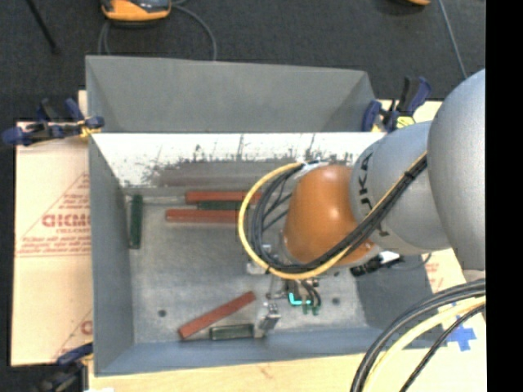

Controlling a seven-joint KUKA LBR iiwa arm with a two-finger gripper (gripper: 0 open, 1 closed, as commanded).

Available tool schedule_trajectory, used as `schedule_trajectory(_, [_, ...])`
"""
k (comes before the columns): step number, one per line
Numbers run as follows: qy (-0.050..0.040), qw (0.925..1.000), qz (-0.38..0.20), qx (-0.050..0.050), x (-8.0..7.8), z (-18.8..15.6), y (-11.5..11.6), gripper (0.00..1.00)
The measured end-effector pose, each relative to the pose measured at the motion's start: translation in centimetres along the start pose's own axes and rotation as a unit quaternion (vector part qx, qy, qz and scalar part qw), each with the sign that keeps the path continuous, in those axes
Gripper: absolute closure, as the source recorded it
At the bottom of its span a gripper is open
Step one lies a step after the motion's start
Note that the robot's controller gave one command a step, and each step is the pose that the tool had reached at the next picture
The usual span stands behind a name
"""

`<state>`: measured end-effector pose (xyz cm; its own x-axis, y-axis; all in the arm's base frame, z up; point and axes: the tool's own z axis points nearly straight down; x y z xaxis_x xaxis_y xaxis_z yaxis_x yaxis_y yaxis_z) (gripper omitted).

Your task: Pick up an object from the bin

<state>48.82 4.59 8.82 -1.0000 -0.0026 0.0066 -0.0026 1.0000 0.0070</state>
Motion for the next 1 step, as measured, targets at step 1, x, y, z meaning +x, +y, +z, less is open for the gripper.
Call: schedule_trajectory(1, [0.0006,1.0000,-0.001,0.000,0.04,-0.01,0.02,1.00])
